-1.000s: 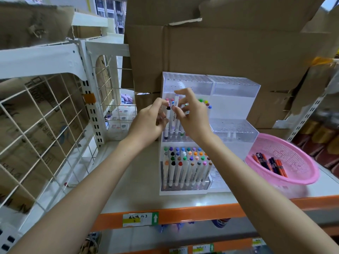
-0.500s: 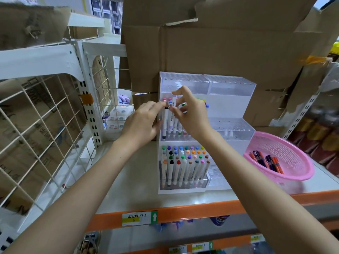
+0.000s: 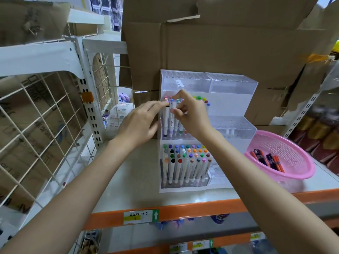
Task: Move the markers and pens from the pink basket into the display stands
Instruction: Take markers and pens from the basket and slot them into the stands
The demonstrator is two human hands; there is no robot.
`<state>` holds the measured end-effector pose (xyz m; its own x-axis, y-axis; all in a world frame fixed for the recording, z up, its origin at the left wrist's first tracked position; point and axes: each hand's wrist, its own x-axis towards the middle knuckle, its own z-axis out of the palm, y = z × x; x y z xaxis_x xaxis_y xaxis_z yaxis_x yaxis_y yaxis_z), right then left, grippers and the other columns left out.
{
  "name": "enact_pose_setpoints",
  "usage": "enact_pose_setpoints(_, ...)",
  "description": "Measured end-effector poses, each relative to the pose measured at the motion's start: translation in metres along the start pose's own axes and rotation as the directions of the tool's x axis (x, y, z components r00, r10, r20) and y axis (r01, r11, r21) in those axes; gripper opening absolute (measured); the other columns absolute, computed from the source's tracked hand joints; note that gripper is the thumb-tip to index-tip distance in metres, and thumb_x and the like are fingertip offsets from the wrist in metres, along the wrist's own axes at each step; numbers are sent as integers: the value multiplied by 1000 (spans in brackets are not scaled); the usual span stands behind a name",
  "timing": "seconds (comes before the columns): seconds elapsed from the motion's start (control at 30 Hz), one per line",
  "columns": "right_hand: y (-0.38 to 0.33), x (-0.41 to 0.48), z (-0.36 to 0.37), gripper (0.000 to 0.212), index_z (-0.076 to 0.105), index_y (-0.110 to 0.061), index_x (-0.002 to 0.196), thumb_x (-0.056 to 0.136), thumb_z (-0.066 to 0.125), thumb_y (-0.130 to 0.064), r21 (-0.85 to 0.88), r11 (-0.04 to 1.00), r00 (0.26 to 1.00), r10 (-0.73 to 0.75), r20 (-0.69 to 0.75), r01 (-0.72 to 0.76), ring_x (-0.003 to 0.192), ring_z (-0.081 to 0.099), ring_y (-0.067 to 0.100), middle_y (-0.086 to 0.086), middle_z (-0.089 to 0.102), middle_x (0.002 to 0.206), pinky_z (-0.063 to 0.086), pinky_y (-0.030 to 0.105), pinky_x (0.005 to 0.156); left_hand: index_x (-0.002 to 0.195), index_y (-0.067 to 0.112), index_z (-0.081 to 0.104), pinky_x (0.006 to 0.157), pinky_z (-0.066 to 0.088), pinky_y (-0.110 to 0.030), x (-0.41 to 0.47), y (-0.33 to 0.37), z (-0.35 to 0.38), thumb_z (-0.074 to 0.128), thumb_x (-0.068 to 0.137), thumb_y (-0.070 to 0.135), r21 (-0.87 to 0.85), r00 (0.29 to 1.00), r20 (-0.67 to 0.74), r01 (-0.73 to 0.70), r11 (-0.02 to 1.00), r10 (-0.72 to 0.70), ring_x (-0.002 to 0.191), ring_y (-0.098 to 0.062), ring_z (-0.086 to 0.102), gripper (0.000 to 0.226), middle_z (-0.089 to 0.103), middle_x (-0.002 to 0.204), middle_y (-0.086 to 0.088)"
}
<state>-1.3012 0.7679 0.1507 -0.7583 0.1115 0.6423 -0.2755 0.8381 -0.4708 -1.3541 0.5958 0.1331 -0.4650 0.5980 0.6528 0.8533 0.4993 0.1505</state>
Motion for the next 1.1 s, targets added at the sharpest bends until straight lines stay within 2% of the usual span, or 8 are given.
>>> enact_pose_setpoints(0.27, -2, 1, -2, 26, 54, -8, 109, 87, 67, -6, -59, 998, 999, -28, 15, 29, 59, 62, 20, 6, 67, 66, 50, 28, 63, 134, 21, 49, 82, 51, -38, 2, 1, 2, 64, 81, 5, -10, 1000, -10, -1, 1000, 1, 113, -25, 56, 57, 54, 132, -2)
enact_pose_setpoints(0.33, -2, 0, -3, 26, 54, -7, 109, 87, 67, -5, -84, 996, 998, -38, 39, 42, 59, 60, 20, 5, 65, 67, 47, 24, 61, 133, 21, 49, 85, 51, -39, 3, 1, 2, 64, 81, 5, -22, 1000, -12, -1, 1000, 0, 114, -26, 55, 57, 53, 133, -2)
enact_pose_setpoints(0.43, -3, -3, -4, 27, 53, -7, 108, 86, 68, -6, -111, 992, 994, -48, 100, 59, 61, 52, 16, 1, 57, 69, 37, 12, 59, 132, 22, 49, 86, 52, -41, 4, 0, 4, 64, 83, 6, -46, 1000, -18, 4, 999, -5, 116, -25, 55, 54, 52, 133, -1)
enact_pose_setpoints(0.5, -2, -6, -4, 29, 53, -7, 109, 85, 70, -7, -100, 994, 995, -44, 94, 54, 63, 52, 15, 0, 56, 70, 37, 9, 60, 131, 22, 49, 87, 52, -42, 4, 0, 5, 64, 84, 8, -55, 1000, -21, 6, 998, -8, 116, -24, 54, 52, 52, 132, -1)
enact_pose_setpoints(0.63, -2, -7, -2, 30, 53, -8, 110, 85, 70, -7, -91, 994, 995, -53, 88, 61, 63, 52, 12, -3, 54, 71, 38, 11, 62, 131, 23, 48, 89, 51, -42, 5, 2, 6, 64, 84, 9, -66, 1000, -14, 19, 998, -20, 117, -23, 54, 52, 52, 133, 0)
enact_pose_setpoints(0.83, 0, -6, -2, 36, 46, -10, 111, 85, 70, -9, -49, 999, 996, -10, 85, 14, 64, 59, 16, 2, 61, 72, 45, 14, 62, 131, 23, 47, 88, 52, -43, 2, 1, 6, 64, 84, 10, -80, 1000, -17, 16, 997, -17, 116, -23, 55, 51, 53, 131, -1)
enact_pose_setpoints(1.0, 0, -7, -1, 31, 47, -14, 107, 86, 69, -8, -40, 999, 995, 4, 98, -1, 68, 60, 19, 3, 61, 72, 51, 25, 67, 130, 20, 47, 91, 51, -44, 2, 3, 8, 65, 84, 9, -74, 1000, -20, 18, 997, -20, 118, -23, 54, 51, 52, 132, -1)
enact_pose_setpoints(1.1, -1, -7, -3, 31, 47, -12, 108, 86, 69, -10, -120, 991, 993, -51, 109, 64, 68, 61, 19, 3, 63, 75, 52, 29, 63, 130, 19, 47, 94, 50, -44, 3, 4, 8, 65, 84, 11, -78, 999, -22, 26, 997, -28, 121, -23, 52, 50, 51, 135, -2)
